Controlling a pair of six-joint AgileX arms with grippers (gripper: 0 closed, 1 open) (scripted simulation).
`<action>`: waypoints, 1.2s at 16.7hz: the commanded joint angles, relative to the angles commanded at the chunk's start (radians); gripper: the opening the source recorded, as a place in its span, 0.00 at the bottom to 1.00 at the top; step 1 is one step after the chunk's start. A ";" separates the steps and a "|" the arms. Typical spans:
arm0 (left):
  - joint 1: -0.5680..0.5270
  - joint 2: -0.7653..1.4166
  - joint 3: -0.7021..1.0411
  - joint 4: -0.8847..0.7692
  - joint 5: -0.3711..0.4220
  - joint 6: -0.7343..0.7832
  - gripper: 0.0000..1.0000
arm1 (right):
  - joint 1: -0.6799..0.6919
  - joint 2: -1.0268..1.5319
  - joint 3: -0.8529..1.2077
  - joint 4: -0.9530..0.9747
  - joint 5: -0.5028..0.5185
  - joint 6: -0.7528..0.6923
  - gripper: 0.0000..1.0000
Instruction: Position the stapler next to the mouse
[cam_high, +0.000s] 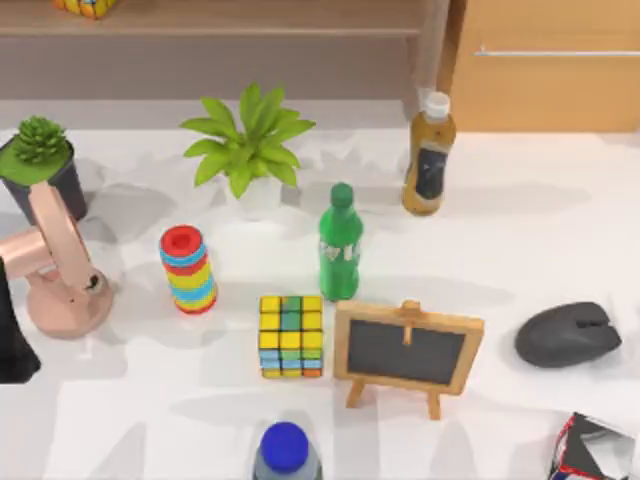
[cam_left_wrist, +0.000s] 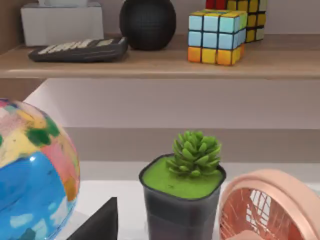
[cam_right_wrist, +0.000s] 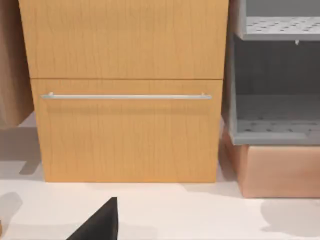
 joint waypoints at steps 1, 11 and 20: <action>0.000 0.000 0.000 0.000 0.000 0.000 1.00 | 0.000 0.000 0.000 0.000 0.000 0.000 1.00; 0.000 0.000 0.000 0.000 0.000 0.000 1.00 | -0.111 0.471 0.291 -0.336 -0.001 0.081 1.00; 0.000 0.000 0.000 0.000 0.000 0.000 1.00 | -0.266 1.244 0.699 -0.808 -0.003 0.194 1.00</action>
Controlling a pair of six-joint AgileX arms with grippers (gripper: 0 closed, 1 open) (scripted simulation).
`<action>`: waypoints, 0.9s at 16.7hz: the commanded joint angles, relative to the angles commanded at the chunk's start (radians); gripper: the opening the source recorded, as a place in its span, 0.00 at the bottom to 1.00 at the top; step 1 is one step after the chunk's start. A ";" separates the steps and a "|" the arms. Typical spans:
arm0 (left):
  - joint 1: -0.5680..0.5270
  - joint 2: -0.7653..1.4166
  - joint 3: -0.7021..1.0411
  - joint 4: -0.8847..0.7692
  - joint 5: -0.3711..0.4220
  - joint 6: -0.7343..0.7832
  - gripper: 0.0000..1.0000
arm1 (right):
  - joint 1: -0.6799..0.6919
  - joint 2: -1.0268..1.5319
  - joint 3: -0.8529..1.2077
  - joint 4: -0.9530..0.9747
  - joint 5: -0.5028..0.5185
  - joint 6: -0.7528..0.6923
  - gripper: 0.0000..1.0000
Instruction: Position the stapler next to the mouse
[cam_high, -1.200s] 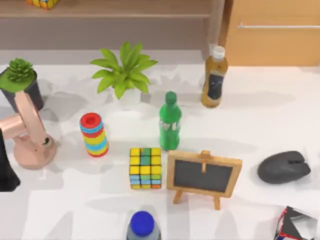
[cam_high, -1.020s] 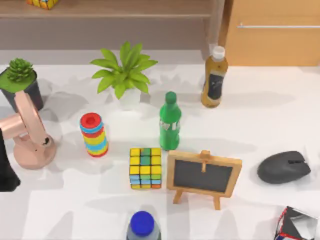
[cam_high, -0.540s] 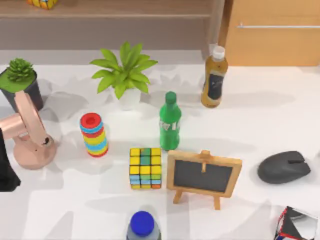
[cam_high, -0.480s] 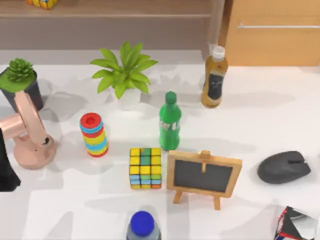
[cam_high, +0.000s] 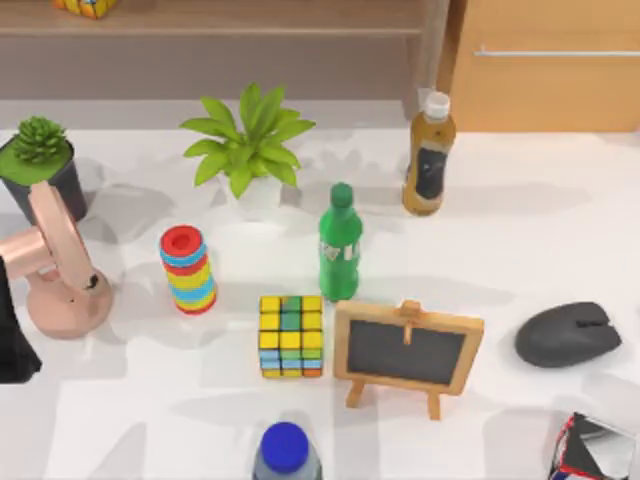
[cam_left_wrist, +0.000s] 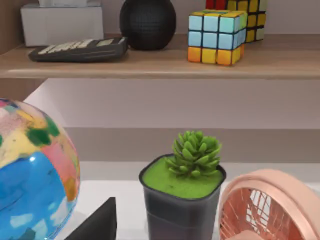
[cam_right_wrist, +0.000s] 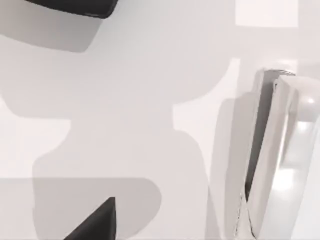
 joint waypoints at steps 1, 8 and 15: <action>0.000 0.000 0.000 0.000 0.000 0.000 1.00 | -0.012 0.056 0.033 -0.038 0.000 0.009 1.00; 0.000 0.000 0.000 0.000 0.000 0.000 1.00 | -0.046 0.197 0.121 -0.140 -0.001 0.034 1.00; 0.000 0.000 0.000 0.000 0.000 0.000 1.00 | -0.044 0.247 0.059 -0.024 -0.001 0.037 1.00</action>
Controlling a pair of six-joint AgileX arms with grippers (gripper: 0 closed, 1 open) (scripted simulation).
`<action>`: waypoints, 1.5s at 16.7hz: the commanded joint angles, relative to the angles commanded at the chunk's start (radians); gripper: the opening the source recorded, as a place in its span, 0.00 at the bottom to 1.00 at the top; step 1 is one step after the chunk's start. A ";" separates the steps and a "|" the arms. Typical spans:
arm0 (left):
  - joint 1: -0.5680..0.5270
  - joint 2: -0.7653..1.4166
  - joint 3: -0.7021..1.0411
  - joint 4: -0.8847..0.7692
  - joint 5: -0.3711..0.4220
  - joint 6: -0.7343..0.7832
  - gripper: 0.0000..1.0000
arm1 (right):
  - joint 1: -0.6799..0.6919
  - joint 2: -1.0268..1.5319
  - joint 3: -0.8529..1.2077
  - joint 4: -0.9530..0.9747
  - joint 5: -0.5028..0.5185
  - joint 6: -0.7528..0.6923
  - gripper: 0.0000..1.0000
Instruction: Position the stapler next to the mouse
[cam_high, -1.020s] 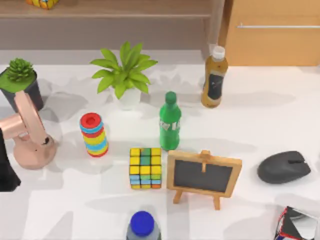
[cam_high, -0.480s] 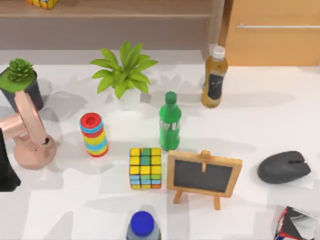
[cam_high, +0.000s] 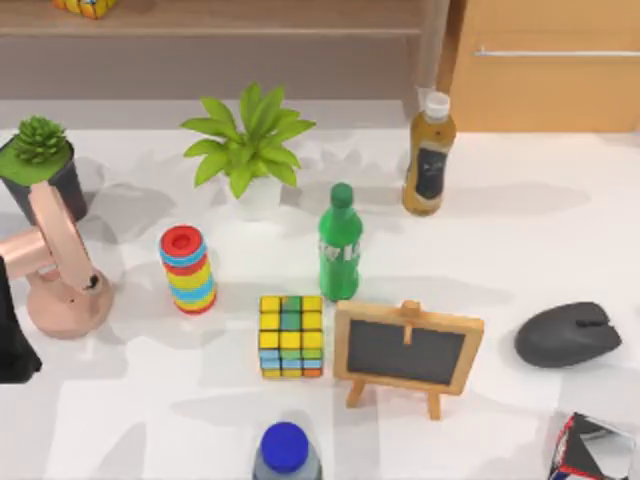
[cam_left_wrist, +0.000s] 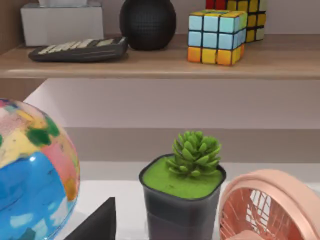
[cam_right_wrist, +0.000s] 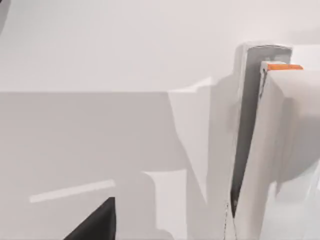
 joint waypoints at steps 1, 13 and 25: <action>0.000 0.000 0.000 0.000 0.000 0.000 1.00 | 0.000 0.017 -0.020 0.041 0.000 0.001 1.00; 0.000 0.000 0.000 0.000 0.000 0.000 1.00 | 0.000 0.059 -0.064 0.119 0.000 0.002 0.62; 0.000 0.000 0.000 0.000 0.000 0.000 1.00 | 0.000 0.059 -0.064 0.119 0.000 0.002 0.00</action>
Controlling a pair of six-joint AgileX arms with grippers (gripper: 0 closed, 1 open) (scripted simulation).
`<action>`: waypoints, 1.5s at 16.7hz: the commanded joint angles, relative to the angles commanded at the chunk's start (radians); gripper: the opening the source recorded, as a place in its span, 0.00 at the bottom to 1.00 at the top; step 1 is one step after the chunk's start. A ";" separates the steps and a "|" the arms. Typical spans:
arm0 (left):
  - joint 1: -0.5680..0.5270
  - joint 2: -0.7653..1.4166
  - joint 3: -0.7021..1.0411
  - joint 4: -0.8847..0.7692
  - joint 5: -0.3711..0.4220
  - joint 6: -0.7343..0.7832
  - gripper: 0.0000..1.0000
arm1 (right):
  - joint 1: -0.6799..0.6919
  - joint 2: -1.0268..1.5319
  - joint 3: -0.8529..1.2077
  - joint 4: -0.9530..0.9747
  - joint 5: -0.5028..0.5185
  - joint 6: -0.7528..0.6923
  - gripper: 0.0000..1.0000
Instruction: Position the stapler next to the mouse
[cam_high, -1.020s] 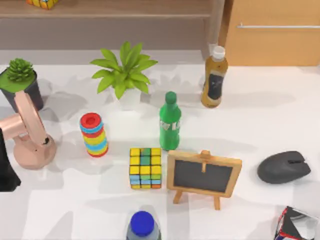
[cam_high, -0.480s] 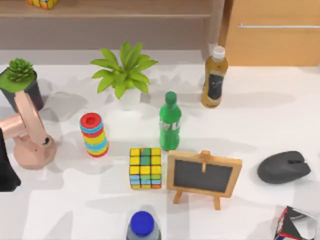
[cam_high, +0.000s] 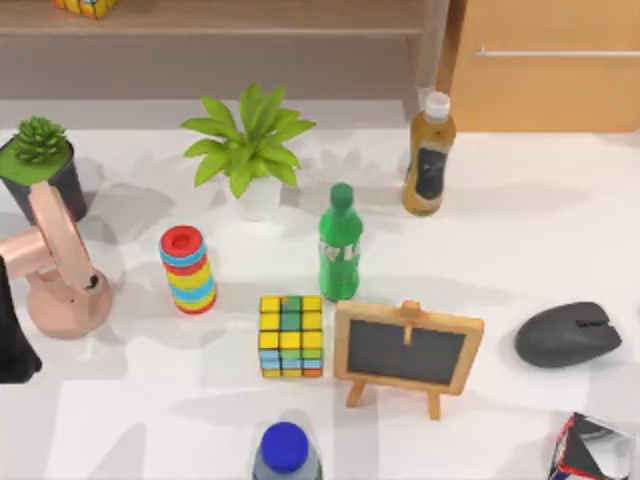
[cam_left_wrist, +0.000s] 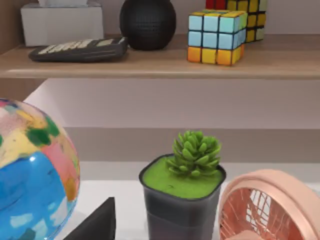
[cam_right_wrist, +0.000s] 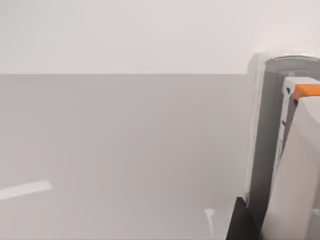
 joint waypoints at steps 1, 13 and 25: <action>0.000 0.000 0.000 0.000 0.000 0.000 1.00 | 0.000 0.000 0.000 0.000 0.000 0.000 0.00; 0.000 0.000 0.000 0.000 0.000 0.000 1.00 | -0.001 -0.063 0.064 -0.131 0.000 -0.001 0.00; 0.000 0.000 0.000 0.000 0.000 0.000 1.00 | 0.070 -0.006 0.222 -0.142 0.029 0.011 0.00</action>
